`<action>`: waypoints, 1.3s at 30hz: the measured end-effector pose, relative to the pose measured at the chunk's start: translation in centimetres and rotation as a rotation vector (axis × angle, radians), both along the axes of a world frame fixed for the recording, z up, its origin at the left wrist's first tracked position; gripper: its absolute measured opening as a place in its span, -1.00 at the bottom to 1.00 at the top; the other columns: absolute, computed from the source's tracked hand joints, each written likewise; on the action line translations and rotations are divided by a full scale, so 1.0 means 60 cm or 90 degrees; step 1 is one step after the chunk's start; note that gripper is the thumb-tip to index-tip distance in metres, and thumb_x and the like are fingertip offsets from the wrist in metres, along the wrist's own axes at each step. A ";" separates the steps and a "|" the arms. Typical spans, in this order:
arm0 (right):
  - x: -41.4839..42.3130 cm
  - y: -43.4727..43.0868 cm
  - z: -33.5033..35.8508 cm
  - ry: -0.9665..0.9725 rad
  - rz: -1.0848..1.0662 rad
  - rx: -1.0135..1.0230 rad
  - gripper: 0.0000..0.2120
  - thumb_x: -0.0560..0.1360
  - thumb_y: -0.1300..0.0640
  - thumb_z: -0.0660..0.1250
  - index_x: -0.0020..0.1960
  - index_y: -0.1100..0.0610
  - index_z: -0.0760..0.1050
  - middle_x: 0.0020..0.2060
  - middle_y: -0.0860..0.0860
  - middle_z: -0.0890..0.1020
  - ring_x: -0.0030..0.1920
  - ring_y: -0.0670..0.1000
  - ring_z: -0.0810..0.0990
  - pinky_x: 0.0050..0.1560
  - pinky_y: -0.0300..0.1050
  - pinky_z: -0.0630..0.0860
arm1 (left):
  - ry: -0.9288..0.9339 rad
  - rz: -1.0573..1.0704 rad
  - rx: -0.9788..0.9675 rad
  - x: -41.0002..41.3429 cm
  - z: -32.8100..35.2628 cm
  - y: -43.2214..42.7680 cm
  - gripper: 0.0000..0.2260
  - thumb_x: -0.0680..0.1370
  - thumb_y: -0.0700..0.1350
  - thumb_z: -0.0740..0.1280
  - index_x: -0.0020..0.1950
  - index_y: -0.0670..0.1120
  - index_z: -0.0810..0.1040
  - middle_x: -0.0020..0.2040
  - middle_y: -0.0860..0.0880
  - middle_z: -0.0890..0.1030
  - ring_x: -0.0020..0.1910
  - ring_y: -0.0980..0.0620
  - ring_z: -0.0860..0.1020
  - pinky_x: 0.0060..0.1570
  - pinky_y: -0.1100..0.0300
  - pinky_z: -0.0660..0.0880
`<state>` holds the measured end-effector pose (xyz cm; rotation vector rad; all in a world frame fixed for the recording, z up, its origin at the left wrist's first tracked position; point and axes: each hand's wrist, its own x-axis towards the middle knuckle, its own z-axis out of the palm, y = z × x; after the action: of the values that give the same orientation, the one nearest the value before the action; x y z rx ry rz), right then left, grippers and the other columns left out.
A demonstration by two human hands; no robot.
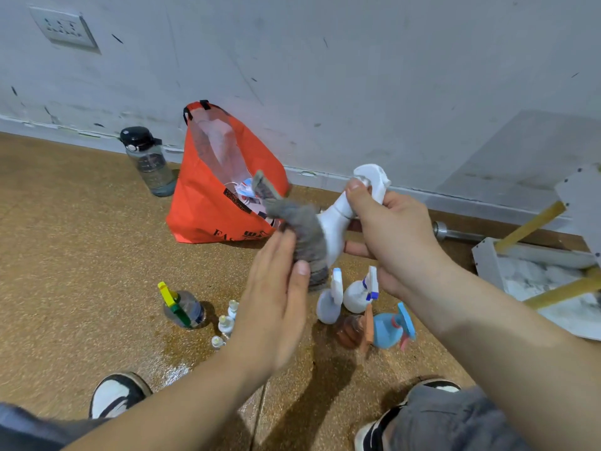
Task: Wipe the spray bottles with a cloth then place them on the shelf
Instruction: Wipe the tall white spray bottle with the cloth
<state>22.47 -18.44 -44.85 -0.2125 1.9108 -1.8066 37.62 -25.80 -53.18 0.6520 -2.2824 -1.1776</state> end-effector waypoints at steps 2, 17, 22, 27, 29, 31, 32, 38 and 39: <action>-0.009 0.002 0.007 -0.008 -0.034 0.009 -0.68 0.60 -0.04 0.41 -0.08 0.23 0.64 -0.15 0.20 0.70 0.02 0.26 0.74 -0.05 0.27 0.71 | -0.049 0.047 0.137 0.005 -0.010 -0.004 -0.56 0.74 0.17 0.01 0.63 0.17 0.13 0.60 0.36 0.15 0.55 0.41 0.07 0.56 0.34 0.00; -0.034 0.022 0.034 0.064 0.295 0.030 -0.63 0.34 -0.06 0.57 0.08 0.09 0.67 -0.04 0.01 0.72 0.13 0.13 0.71 0.23 0.09 0.58 | -0.144 0.083 0.692 -0.006 0.022 -0.031 -0.51 0.67 0.08 0.05 0.26 -0.32 0.47 -0.24 -0.33 0.52 -0.33 -0.14 0.47 -0.40 0.10 0.34; -0.038 0.033 0.028 0.066 0.313 -0.018 -0.77 0.55 0.12 0.49 0.17 0.18 0.64 0.00 0.10 0.74 0.06 0.09 0.73 0.20 0.02 0.63 | -0.258 0.097 0.639 0.004 0.024 -0.035 -0.37 0.64 0.19 0.01 0.04 -0.33 0.61 -0.39 -0.29 0.56 -0.52 -0.04 0.38 -0.40 0.18 0.17; -0.022 0.023 0.019 0.082 0.255 -0.007 -0.84 0.64 0.07 0.37 0.11 0.11 0.68 -0.10 0.00 0.73 -0.06 -0.03 0.70 0.02 -0.10 0.64 | -0.189 0.157 0.601 0.000 0.030 -0.014 -0.58 0.72 0.05 0.09 0.16 -0.18 0.64 -0.04 -0.22 0.70 -0.37 0.04 0.57 -0.40 0.25 0.47; -0.016 0.018 0.012 0.071 0.218 0.002 -0.81 0.62 0.01 0.41 0.03 0.11 0.70 -0.15 0.00 0.72 -0.12 -0.03 0.67 -0.03 -0.09 0.61 | -0.127 0.146 0.493 -0.007 0.035 -0.003 -0.63 0.75 0.10 0.07 0.24 0.01 0.63 0.18 -0.02 0.68 0.01 0.06 0.62 0.02 0.11 0.54; 0.001 0.013 0.002 0.068 0.196 0.005 -0.63 0.54 -0.09 0.47 -0.02 0.25 0.66 -0.21 0.08 0.63 -0.18 0.02 0.56 -0.07 -0.02 0.50 | -0.015 0.097 0.399 -0.016 0.049 0.007 -0.66 0.74 0.15 0.07 0.25 0.07 0.59 0.17 0.07 0.68 0.18 0.06 0.62 0.27 -0.04 0.52; 0.011 0.011 -0.004 0.068 0.193 0.003 -0.53 0.49 -0.13 0.48 -0.04 0.32 0.60 -0.23 0.13 0.56 -0.20 0.03 0.50 -0.09 -0.01 0.44 | 0.030 0.065 0.337 -0.020 0.055 0.013 -0.67 0.72 0.16 0.07 0.27 0.10 0.56 0.18 0.12 0.68 0.22 0.10 0.61 0.30 -0.06 0.51; 0.036 0.011 -0.019 0.076 0.156 0.003 -0.59 0.47 -0.04 0.51 -0.19 0.32 0.52 -0.33 0.13 0.48 -0.28 0.02 0.44 -0.15 -0.03 0.42 | 0.007 -0.038 0.020 -0.021 0.049 0.023 -0.53 0.69 0.14 0.03 0.61 0.17 0.08 0.54 0.40 0.13 0.53 0.51 -0.02 0.51 0.44 0.01; 0.034 0.010 -0.018 0.102 0.147 0.016 -0.61 0.48 -0.05 0.51 -0.17 0.30 0.56 -0.34 0.08 0.52 -0.28 -0.01 0.47 -0.16 -0.07 0.43 | 0.029 -0.049 0.054 -0.017 0.039 0.015 -0.55 0.71 0.13 0.03 0.62 0.17 0.17 0.56 0.32 0.25 0.58 0.37 0.12 0.55 0.29 0.13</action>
<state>24.52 -17.82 -45.92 -0.5614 1.9261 -1.6528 36.60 -24.93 -50.87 0.5660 -2.2484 -1.3178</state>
